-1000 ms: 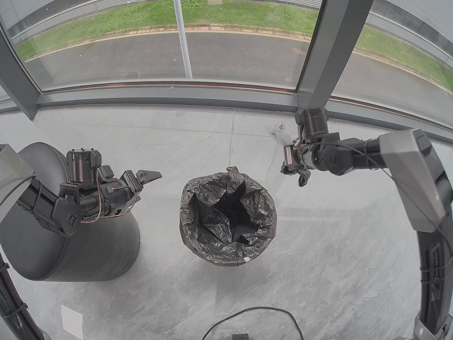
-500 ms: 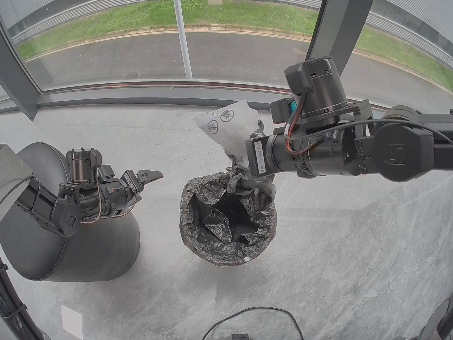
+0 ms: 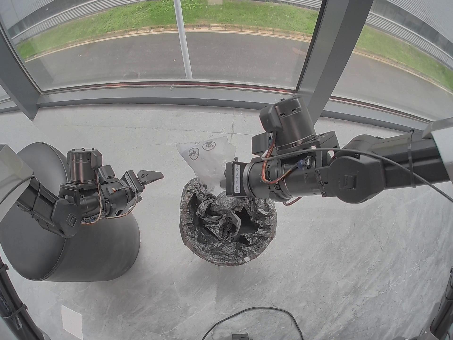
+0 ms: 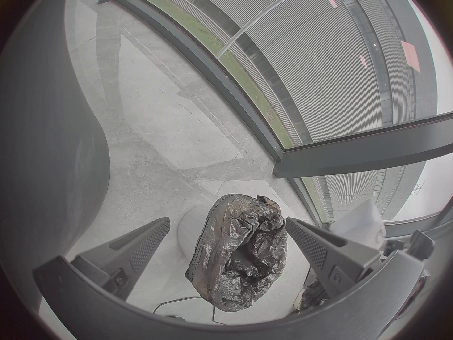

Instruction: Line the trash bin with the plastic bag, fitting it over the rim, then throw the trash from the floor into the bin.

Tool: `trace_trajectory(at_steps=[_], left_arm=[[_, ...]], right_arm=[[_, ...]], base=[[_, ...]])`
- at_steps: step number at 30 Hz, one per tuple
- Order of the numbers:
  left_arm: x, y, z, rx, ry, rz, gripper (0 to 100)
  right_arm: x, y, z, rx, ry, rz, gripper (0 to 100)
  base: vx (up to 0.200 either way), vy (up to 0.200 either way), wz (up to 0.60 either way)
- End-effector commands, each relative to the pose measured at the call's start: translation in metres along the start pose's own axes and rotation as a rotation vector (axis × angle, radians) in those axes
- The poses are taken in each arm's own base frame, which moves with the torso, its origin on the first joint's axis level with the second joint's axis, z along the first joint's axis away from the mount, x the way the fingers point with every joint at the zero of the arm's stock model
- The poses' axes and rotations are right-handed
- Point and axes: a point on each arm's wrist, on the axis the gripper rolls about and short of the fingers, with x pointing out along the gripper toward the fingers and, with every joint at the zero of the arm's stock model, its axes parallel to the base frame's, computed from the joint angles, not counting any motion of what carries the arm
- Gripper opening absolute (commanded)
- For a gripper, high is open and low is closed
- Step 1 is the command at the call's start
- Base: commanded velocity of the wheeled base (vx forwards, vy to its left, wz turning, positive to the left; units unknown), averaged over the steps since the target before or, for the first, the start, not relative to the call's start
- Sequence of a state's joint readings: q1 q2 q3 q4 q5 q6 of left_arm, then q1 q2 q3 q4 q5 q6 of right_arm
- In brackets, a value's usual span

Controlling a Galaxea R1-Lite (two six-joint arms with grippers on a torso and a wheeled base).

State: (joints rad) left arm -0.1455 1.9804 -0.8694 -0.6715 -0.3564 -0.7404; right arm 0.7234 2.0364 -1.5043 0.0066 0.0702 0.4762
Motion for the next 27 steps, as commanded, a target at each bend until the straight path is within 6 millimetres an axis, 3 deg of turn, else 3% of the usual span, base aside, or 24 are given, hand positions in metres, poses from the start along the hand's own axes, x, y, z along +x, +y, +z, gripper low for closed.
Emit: trace_trajectory(at_steps=[1,18,27], left_arm=[[0.002,0.001,-0.001,-0.002,0.003,0.004,100],[0.003,0.002,-0.001,-0.002,0.006,0.006,100],[0.003,0.003,-0.002,-0.003,0.008,0.007,100]], right_arm=[[0.026,-0.015,-0.014,0.046,0.067,-0.015,0],[0.072,-0.046,-0.039,0.079,0.134,-0.084,0],[0.081,-0.063,-0.030,0.101,0.112,-0.111,0]], base=[[0.000,0.000,0.00],[0.000,0.000,0.00],[0.000,0.000,0.00]])
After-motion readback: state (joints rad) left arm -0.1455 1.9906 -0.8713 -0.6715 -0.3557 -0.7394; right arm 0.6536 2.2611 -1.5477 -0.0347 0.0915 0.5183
